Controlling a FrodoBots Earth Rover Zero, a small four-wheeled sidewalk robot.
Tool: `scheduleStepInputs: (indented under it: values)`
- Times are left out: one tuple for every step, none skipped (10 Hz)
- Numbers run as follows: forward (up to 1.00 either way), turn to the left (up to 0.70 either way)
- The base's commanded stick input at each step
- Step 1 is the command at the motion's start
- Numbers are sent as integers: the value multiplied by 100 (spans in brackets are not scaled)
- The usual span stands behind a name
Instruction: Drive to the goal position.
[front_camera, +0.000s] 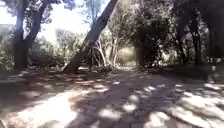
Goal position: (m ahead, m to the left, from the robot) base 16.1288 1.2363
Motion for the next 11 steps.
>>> scheduleStepInputs:
  values:
    - [70, 0]
    - [70, 0]
    - [70, 0]
    - [70, 0]
    - [70, 0]
    - [70, 0]
    - [70, 0]
    - [70, 0]
    - [70, -11]
    - [70, -28]
    - [70, -35]
